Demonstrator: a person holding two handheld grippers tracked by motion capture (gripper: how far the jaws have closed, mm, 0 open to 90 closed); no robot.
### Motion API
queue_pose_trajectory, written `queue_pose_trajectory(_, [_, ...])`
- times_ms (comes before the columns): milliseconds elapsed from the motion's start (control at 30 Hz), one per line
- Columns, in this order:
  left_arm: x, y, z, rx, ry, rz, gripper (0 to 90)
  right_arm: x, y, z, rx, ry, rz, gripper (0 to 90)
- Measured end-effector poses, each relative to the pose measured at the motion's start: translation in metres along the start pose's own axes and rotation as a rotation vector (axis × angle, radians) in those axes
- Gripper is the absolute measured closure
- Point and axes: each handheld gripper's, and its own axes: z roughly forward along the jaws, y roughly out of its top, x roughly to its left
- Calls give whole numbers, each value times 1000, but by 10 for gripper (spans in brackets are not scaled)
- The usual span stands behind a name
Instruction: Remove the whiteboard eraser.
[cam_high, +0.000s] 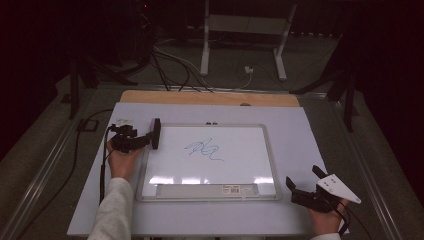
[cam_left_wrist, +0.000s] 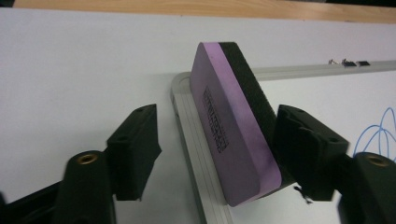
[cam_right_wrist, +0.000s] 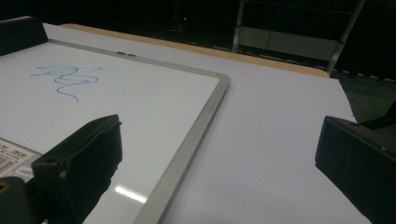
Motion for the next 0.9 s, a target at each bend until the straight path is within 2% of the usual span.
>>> queue_pose_trajectory(200, [-1, 0, 1, 9, -23, -3, 414, 0, 0, 0, 0, 0, -2, 12])
queue_pose_trajectory(333, [-5, 0, 2, 7, -23, 2, 443, 1, 0, 0, -1, 0, -4, 12])
queue_pose_trajectory(500, [-13, 0, 6, 11, -50, 14, 443, 1, 0, 0, 3, 1, -5, 12])
queue_pose_trajectory(633, [-15, -1, 10, 13, -71, -7, 432, 1, 0, 0, 0, 0, -4, 12])
queue_pose_trajectory(900, [-14, -1, 12, 24, -75, -41, 376, 0, 0, -1, -1, 1, -1, 12])
